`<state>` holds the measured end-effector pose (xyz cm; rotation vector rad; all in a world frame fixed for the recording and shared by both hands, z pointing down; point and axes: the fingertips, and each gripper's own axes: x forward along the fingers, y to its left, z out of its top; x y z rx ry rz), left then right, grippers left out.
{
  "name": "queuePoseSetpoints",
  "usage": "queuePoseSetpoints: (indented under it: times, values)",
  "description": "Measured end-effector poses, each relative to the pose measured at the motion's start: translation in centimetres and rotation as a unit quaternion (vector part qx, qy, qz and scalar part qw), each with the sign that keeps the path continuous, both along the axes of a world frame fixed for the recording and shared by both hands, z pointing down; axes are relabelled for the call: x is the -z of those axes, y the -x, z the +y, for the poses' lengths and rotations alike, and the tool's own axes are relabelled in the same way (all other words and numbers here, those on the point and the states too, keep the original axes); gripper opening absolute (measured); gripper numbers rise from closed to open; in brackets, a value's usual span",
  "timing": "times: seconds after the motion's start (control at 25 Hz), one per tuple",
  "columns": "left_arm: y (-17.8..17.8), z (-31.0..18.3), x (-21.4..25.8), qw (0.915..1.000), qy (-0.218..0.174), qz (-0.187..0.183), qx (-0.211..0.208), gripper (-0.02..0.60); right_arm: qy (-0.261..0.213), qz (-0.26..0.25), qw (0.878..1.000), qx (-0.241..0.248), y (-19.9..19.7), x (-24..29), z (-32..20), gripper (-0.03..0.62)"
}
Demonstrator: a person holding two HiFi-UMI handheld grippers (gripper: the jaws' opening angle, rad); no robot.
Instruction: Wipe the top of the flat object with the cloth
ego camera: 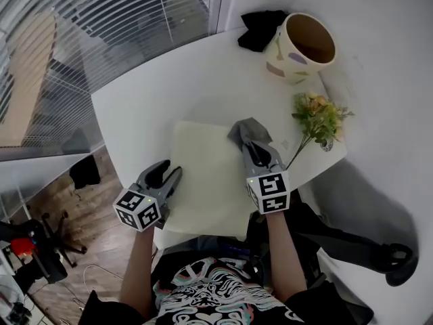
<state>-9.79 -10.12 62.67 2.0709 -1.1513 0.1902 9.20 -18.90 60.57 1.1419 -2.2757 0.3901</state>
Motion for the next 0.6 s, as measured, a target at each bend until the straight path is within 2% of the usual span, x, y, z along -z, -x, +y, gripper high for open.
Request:
queuePoseSetpoints:
  times: [0.28,0.6]
  values:
    - [0.27,0.01,-0.10,0.9998,0.009,0.012,0.008,0.189,0.030,-0.016,0.999,-0.004,0.12,-0.08,-0.08,0.015]
    - [0.18,-0.09,-0.30,0.9997,0.012,0.018,0.011,0.189,0.036,-0.017,0.999,-0.005,0.00,-0.26,0.27,0.015]
